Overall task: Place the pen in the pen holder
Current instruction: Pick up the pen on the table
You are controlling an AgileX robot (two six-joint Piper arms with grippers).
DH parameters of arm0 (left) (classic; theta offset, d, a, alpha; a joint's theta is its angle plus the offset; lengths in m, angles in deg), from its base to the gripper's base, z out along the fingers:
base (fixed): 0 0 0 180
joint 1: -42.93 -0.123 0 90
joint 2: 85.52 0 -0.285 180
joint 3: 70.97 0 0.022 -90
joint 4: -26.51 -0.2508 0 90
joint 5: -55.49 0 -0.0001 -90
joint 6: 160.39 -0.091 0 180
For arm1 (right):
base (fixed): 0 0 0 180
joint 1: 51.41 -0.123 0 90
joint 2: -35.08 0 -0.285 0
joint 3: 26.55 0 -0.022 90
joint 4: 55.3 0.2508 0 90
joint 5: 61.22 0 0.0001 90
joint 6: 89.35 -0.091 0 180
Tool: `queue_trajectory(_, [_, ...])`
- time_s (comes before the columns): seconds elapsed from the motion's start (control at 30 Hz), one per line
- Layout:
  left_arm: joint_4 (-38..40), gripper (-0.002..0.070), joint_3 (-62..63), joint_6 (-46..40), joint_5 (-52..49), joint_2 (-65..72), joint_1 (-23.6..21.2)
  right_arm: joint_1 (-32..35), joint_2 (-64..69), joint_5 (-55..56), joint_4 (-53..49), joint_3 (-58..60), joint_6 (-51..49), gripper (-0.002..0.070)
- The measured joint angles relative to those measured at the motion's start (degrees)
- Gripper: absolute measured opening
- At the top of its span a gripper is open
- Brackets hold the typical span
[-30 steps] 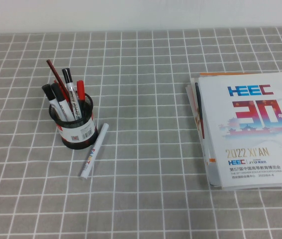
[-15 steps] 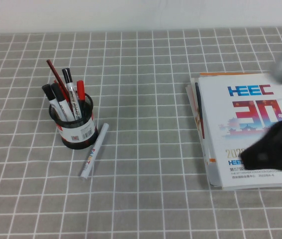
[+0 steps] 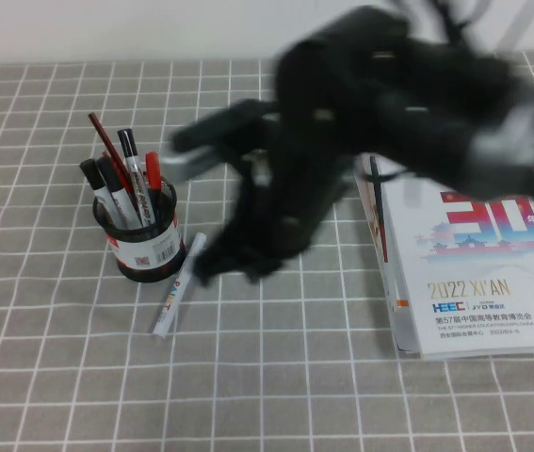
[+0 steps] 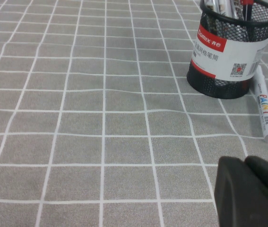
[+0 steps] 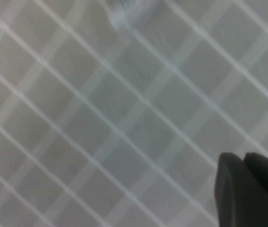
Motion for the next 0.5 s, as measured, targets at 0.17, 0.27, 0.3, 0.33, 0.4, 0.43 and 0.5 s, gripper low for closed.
queue_trajectory(0.17, [0.0,-0.0004,0.0,0.0,0.0,0.0,0.0,-1.0,10.0,-0.1,4.1,-11.8,0.0,-0.0014])
queue_trajectory(0.27, [0.0,-0.0004,0.0,0.0,0.0,0.0,0.0,-1.1,13.9,-0.1,10.2,-16.0,0.0,-0.0014])
queue_trajectory(0.3, [0.0,-0.0004,0.0,0.0,0.0,0.0,0.0,-1.1,15.1,-0.2,12.8,-17.5,0.0,-0.0014])
queue_trajectory(0.33, [0.0,-0.0004,0.0,0.0,0.0,0.0,0.0,-1.1,16.1,-0.2,15.3,-18.5,0.0,-0.0014])
queue_trajectory(0.4, [0.0,-0.0004,0.0,0.0,0.0,0.0,0.0,-1.1,17.4,-0.3,19.0,-19.6,-0.8,-0.0014])
queue_trajectory(0.43, [0.0,-0.0004,0.0,0.0,0.0,0.0,0.0,-1.1,17.7,-0.3,20.5,-20.0,-2.1,-0.0014])
queue_trajectory(0.5, [0.0,-0.0004,0.0,0.0,0.0,0.0,0.0,-0.9,18.2,-0.3,21.5,-20.1,-4.9,-0.0014])
